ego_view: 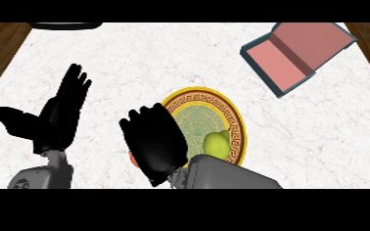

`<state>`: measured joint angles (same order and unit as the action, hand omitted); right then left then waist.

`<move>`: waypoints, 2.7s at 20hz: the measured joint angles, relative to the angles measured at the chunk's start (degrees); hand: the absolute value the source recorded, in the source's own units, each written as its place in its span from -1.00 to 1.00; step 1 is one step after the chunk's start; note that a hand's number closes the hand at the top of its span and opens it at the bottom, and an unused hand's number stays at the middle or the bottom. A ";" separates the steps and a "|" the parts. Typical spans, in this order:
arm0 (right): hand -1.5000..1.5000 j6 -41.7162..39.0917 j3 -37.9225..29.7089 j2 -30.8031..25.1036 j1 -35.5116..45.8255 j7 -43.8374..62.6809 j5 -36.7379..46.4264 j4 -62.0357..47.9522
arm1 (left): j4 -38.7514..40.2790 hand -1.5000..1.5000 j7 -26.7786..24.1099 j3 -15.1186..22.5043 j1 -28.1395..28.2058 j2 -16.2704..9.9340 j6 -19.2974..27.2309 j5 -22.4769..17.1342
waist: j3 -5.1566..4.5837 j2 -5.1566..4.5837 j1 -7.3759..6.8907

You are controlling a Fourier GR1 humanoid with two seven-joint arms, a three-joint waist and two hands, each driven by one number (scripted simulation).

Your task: Pick the squash from the plate and place it in the cardboard box

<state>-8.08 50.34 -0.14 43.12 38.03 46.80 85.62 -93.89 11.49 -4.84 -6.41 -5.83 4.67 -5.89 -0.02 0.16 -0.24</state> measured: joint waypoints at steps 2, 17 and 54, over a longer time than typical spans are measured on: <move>1.00 2.22 -1.02 0.05 1.11 2.51 -0.61 1.94 | -0.42 0.00 0.60 0.10 -0.27 -0.02 0.20 0.14 | 0.00 0.00 -0.12; 1.00 2.69 -23.91 -4.20 5.55 13.47 4.51 12.98 | -1.22 0.00 1.59 -0.76 -0.52 -0.30 0.25 -0.52 | 0.02 -0.07 0.32; -1.00 14.80 -49.66 -21.69 14.51 -30.60 7.38 -51.57 | -1.84 0.00 1.63 0.72 -0.78 0.20 -0.76 0.37 | 0.13 -0.98 -1.93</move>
<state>6.73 0.68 -21.83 57.62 7.43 54.18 34.05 -95.73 13.12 -4.13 -7.19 -5.63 3.91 -5.52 0.11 -0.83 -2.17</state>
